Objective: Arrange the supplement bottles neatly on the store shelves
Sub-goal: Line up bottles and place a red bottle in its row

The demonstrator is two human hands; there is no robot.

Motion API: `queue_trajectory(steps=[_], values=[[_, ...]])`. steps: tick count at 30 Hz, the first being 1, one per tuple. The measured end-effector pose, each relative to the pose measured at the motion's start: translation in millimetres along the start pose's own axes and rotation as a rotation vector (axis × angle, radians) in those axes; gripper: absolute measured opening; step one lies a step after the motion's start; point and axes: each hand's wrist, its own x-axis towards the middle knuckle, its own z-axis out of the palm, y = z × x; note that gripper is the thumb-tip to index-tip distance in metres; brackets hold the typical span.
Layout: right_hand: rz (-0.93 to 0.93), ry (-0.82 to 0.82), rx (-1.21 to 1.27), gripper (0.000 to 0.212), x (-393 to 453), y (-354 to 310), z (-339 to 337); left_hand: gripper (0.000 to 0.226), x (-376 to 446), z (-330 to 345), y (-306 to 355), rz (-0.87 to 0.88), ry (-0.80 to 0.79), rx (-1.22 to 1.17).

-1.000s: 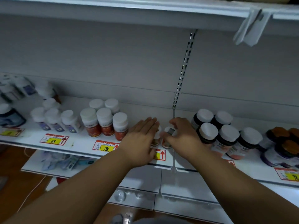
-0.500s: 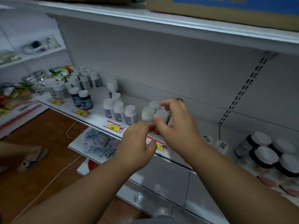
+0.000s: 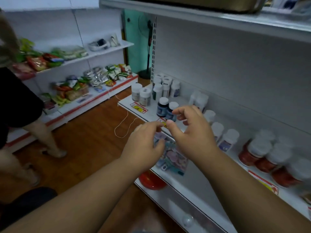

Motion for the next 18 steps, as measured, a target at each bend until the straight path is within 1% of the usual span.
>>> queue_trajectory(steps=[4, 8, 10, 13, 15, 18], values=[[0.051, 0.011, -0.022, 0.021, 38.8, 16.9, 15.7, 0.042, 40.8, 8.1, -16.2, 0.026, -0.006, -0.034], [0.068, 0.047, -0.068, 0.019, 87.7, 48.3, 21.6, 0.041, 85.8, 20.9, -36.3, 0.032, -0.009, 0.008], [0.141, 0.030, -0.143, 0.020, 117.2, 73.0, 11.5, 0.039, 106.2, 23.4, -42.9, 0.039, -0.032, 0.013], [0.301, 0.002, -0.353, 0.023, 162.7, 110.2, -8.7, 0.041, 133.6, 24.1, -47.0, 0.101, -0.023, -0.046], [0.393, -0.076, -0.491, 0.023, 183.0, 126.6, -12.2, 0.040, 150.4, 28.9, -51.3, 0.136, -0.041, -0.071], [0.489, -0.288, -0.545, 0.015, 197.9, 141.7, -0.2, 0.038, 166.7, 35.1, -56.7, 0.147, -0.149, -0.078]])
